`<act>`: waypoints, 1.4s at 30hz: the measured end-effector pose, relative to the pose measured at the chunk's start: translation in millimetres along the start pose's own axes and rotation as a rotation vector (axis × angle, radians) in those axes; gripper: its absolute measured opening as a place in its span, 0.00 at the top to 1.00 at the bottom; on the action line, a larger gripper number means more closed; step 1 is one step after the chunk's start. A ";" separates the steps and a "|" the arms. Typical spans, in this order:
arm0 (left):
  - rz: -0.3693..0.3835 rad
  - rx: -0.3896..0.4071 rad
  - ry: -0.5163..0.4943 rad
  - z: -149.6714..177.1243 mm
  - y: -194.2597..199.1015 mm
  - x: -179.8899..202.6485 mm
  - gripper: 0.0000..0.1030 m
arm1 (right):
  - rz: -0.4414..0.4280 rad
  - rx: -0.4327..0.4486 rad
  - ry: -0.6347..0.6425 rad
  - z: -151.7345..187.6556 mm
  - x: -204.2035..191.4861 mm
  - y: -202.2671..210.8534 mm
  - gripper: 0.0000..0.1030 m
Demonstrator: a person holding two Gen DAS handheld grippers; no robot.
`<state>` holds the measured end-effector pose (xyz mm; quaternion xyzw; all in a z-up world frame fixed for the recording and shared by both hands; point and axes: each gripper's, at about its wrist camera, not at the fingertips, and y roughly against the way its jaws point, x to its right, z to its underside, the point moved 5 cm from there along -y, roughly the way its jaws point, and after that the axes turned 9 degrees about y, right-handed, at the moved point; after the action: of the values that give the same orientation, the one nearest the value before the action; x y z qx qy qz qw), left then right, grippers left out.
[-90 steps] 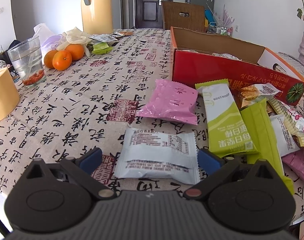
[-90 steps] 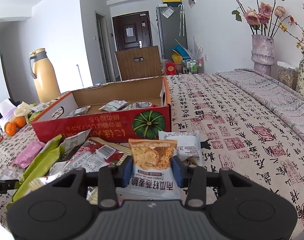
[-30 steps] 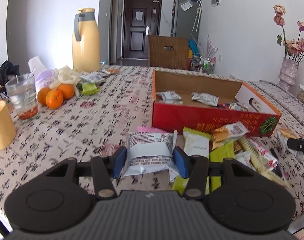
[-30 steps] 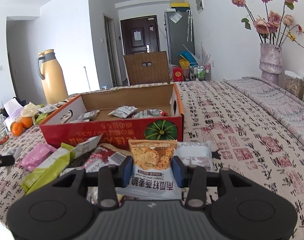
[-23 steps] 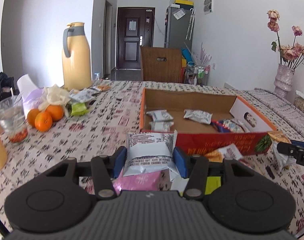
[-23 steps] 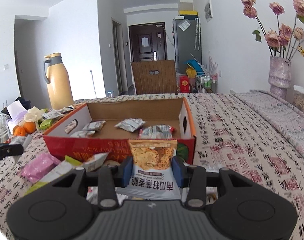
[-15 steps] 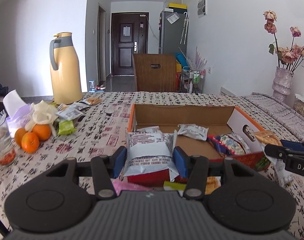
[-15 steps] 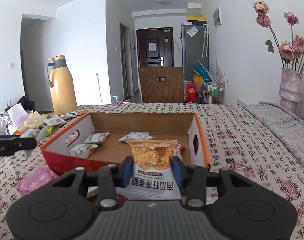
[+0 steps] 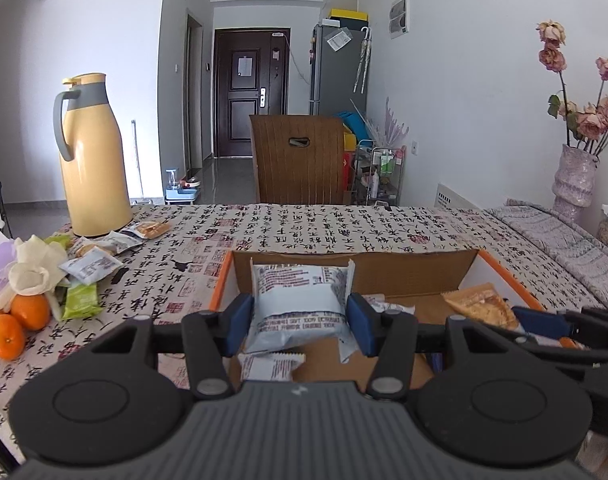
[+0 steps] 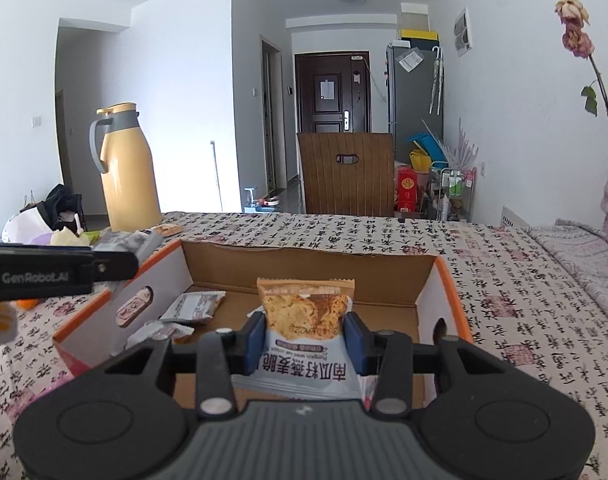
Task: Organize snacks
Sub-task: 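Carry both packets into the cardboard box and open both tools, then move both tools back toward the snack pile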
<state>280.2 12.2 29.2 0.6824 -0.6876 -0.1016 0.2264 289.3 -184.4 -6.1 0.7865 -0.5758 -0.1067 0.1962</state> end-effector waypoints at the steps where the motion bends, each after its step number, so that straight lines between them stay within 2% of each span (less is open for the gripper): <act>1: 0.000 -0.003 0.007 -1.0 -6.0 0.4 0.49 | 0.000 -0.004 -0.001 0.2 0.9 -3.9 0.60; 11: 0.014 -0.032 0.019 12.7 -34.3 -4.9 0.48 | -0.005 -0.027 -0.021 11.0 6.6 -23.3 0.59; 13: 0.028 -0.028 0.021 14.3 -34.0 -6.1 0.44 | -0.004 -0.028 -0.025 12.0 7.4 -23.1 0.58; 15: 0.025 -0.012 0.020 15.0 -31.1 -6.2 0.33 | 0.001 -0.020 -0.025 12.5 8.1 -21.5 0.56; 16: 0.022 0.002 0.022 15.1 -29.1 -6.8 0.29 | 0.000 -0.016 -0.026 12.6 8.4 -20.5 0.52; 17: 0.021 0.012 0.025 14.8 -27.3 -7.3 0.23 | 0.004 -0.008 -0.027 11.5 8.4 -18.4 0.41; 18: 0.023 0.025 0.035 13.7 -25.2 -8.9 0.15 | 0.008 0.001 -0.028 11.0 8.4 -16.1 0.25; 19: 0.026 0.038 0.047 12.8 -23.1 -10.8 0.11 | 0.012 0.009 -0.030 10.9 8.8 -14.2 0.18; 20: 0.021 0.053 0.059 11.3 -20.5 -12.5 0.00 | 0.016 0.020 -0.032 10.3 9.3 -12.5 0.06; 21: 0.013 0.069 0.069 10.4 -18.3 -14.3 0.00 | 0.018 0.027 -0.036 10.0 10.1 -11.1 0.02; 25: 0.017 0.070 0.098 7.5 -16.8 -19.0 0.00 | 0.017 0.025 -0.058 10.5 15.5 -10.8 0.00; 42: -0.015 0.058 0.102 5.8 -15.4 -16.2 0.00 | 0.042 0.013 -0.060 5.6 16.6 -6.9 0.00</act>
<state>290.8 26.5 14.5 0.6980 -0.6728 -0.0485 0.2406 298.3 -199.3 -13.1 0.7719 -0.5985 -0.1223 0.1759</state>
